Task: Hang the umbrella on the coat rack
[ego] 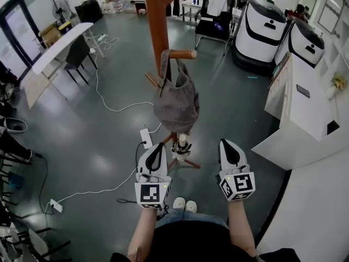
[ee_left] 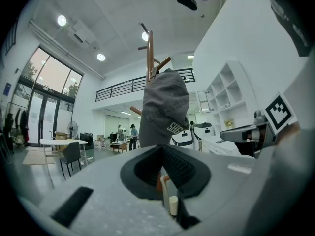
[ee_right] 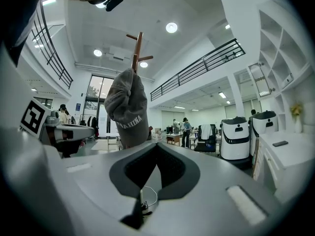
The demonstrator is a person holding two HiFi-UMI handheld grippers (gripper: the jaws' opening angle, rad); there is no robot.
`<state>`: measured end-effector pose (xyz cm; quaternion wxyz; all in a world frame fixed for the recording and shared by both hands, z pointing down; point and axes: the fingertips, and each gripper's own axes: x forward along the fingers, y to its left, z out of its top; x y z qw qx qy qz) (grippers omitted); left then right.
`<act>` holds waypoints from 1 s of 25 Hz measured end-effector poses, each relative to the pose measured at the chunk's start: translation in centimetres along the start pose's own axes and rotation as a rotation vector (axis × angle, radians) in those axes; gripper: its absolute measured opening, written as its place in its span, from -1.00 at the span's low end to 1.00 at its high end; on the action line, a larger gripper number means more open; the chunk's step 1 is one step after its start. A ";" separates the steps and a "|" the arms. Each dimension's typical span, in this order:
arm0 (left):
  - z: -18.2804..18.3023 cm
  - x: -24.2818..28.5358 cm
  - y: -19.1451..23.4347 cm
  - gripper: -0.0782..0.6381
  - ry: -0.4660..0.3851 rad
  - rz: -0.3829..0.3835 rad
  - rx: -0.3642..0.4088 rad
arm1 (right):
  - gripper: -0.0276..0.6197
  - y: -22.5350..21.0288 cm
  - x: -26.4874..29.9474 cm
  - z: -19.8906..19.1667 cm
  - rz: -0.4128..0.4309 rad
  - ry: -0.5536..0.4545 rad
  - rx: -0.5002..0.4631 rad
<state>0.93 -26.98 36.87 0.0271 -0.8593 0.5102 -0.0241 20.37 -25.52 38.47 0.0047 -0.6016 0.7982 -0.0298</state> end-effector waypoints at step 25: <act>-0.3 -1.9 -0.2 -0.76 0.004 0.011 -0.001 | -0.90 0.4 -1.7 -0.8 0.004 0.017 0.014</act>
